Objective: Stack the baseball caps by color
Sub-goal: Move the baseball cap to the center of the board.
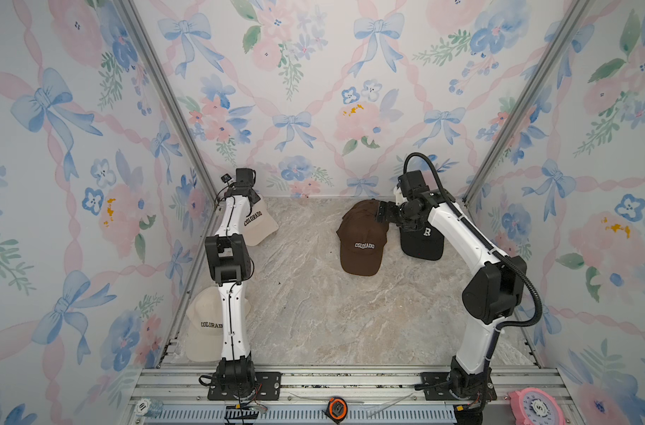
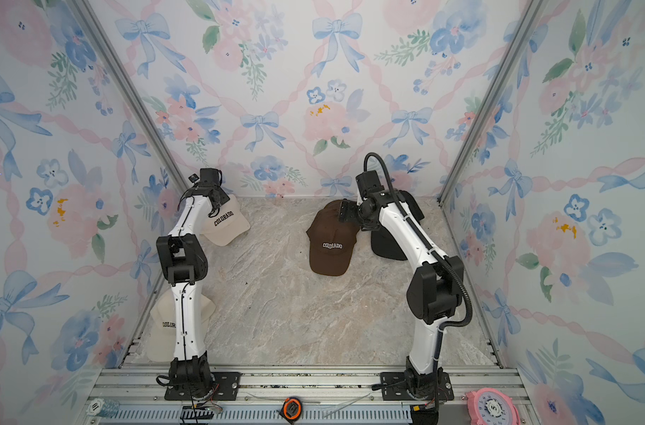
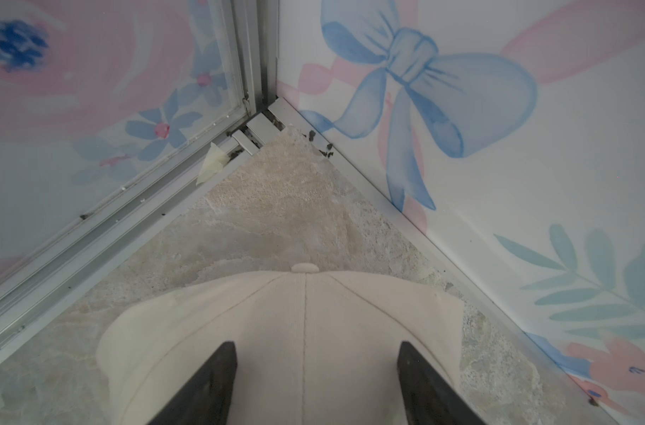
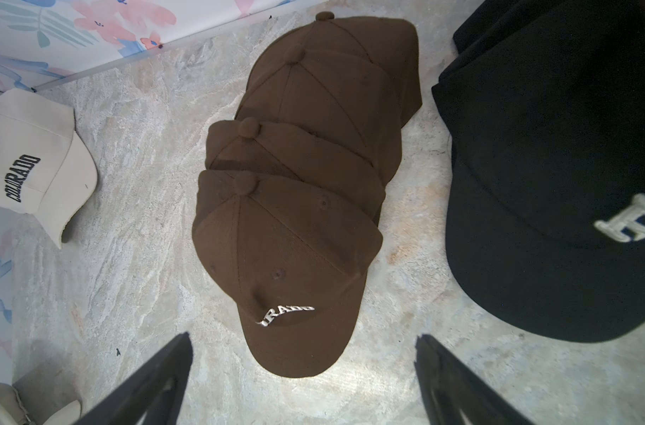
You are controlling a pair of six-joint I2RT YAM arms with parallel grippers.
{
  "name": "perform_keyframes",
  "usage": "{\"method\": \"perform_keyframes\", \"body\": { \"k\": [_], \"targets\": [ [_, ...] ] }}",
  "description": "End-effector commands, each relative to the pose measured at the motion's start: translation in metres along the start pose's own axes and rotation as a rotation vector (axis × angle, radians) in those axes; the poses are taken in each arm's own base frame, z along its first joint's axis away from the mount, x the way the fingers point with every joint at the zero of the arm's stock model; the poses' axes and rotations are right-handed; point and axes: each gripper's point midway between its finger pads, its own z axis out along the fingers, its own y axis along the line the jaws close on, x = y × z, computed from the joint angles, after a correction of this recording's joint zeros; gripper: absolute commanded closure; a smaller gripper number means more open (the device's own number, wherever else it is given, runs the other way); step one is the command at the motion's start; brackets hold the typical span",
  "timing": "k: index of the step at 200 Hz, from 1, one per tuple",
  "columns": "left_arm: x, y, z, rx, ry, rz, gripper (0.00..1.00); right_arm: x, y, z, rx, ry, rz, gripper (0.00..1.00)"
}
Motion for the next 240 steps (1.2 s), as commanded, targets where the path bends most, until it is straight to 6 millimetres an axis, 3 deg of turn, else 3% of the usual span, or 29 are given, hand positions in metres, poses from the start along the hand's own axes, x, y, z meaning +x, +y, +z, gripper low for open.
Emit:
{"method": "perform_keyframes", "body": {
  "k": [1, 101, 151, 159, 202, 240],
  "targets": [
    [0.025, -0.012, -0.005, 0.032, 0.065, 0.033, 0.32, -0.001, -0.004, -0.010, -0.012, -0.014, 0.018, 0.04],
    [0.077, -0.063, -0.070, 0.113, 0.112, 0.174, 0.37, 0.015, -0.017, -0.029, -0.032, -0.023, 0.014, 0.04],
    [0.104, -0.087, -0.100, 0.177, 0.136, 0.249, 0.37, 0.031, -0.030, -0.046, -0.026, -0.033, 0.017, 0.04],
    [0.108, -0.091, -0.104, 0.193, 0.142, 0.258, 0.37, 0.032, -0.031, -0.059, -0.035, -0.056, 0.016, 0.04],
    [0.117, -0.109, -0.139, 0.247, 0.121, 0.308, 0.36, 0.045, -0.044, -0.079, -0.039, -0.083, 0.028, 0.04],
    [0.122, -0.112, -0.177, 0.279, 0.099, 0.337, 0.33, 0.053, -0.050, -0.092, -0.051, -0.100, 0.030, 0.04]
  ]
}}
